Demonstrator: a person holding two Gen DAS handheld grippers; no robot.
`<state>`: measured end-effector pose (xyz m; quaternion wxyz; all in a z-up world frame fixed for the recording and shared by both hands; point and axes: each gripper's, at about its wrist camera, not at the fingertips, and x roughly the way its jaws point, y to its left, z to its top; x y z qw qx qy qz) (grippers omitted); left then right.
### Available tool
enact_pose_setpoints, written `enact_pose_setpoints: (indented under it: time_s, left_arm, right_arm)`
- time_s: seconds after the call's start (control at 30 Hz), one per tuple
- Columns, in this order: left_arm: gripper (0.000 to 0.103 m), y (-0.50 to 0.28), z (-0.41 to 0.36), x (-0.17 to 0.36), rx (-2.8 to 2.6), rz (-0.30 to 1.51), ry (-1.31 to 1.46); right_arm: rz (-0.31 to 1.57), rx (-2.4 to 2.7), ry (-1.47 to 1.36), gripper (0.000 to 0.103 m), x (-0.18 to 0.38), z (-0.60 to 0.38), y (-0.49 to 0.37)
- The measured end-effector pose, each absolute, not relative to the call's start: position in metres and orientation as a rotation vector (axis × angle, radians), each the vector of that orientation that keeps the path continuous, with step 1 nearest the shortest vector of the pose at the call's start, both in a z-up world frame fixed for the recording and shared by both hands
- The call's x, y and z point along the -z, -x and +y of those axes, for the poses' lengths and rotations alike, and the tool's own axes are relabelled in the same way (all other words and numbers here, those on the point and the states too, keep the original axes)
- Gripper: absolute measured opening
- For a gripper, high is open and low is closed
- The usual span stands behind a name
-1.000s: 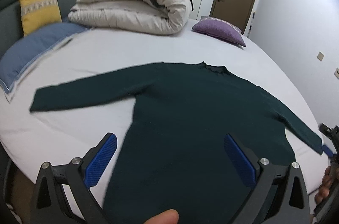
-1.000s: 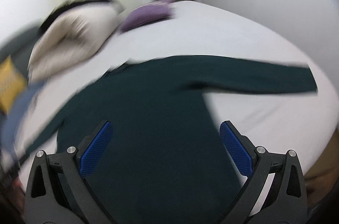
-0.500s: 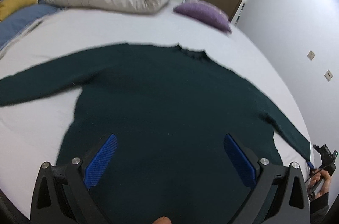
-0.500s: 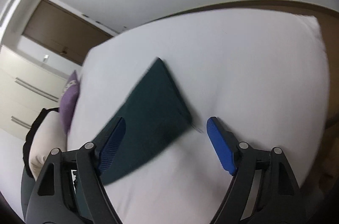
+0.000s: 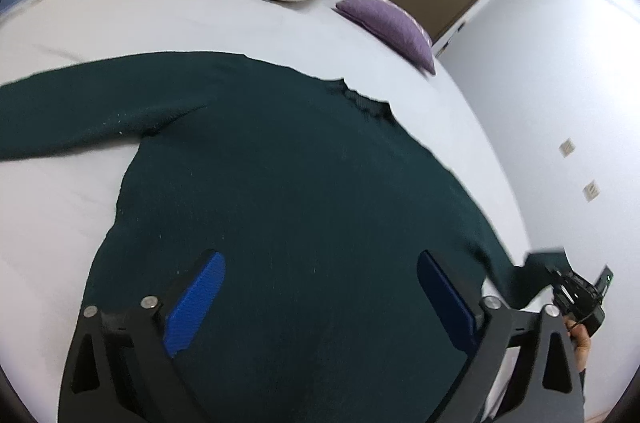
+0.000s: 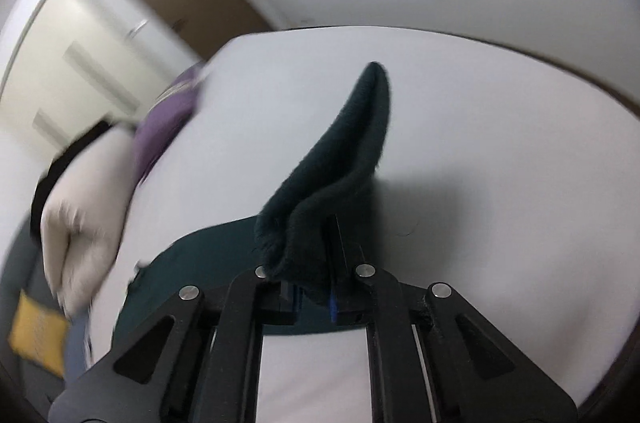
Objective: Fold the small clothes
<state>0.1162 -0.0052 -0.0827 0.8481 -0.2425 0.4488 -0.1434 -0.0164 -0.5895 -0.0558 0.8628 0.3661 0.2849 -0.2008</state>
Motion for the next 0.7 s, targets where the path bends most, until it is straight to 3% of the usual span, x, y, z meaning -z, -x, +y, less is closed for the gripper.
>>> enact_pose_setpoints:
  time_s: [0.17,0.33,0.4,0.47,0.53,0.57,0.7]
  left_arm:
    - [0.093,-0.129,0.02,0.083,0.297,0.929,0.571]
    - [0.093,-0.141,0.04,0.096,0.306,0.946,0.645]
    - [0.093,-0.149,0.034,0.105,0.324,0.973,0.657]
    - [0.093,-0.156,0.023,0.114,0.348,1.002,0.668]
    - [0.093,-0.163,0.01,0.121,0.374,1.029,0.692]
    - [0.093,-0.169,0.001,0.124,0.389,1.045,0.704]
    - [0.093,-0.188,-0.043,0.134,0.42,1.111,0.656]
  right_arm:
    - [0.678,0.131,-0.572,0.007,0.019,-0.442,-0.084]
    - [0.821,-0.102,-0.543,0.012,0.048,-0.29,-0.143]
    - [0.876,-0.146,-0.501,0.024,0.078,-0.24,-0.15]
    - [0.906,-0.197,-0.487,0.053,0.117,-0.202,-0.137]
    - [0.899,-0.215,-0.553,0.058,0.135,-0.198,-0.118]
    - [0.891,-0.212,-0.571,0.066,0.141,-0.201,-0.109]
    - [0.82,-0.186,-0.672,0.068,0.146,-0.249,-0.079]
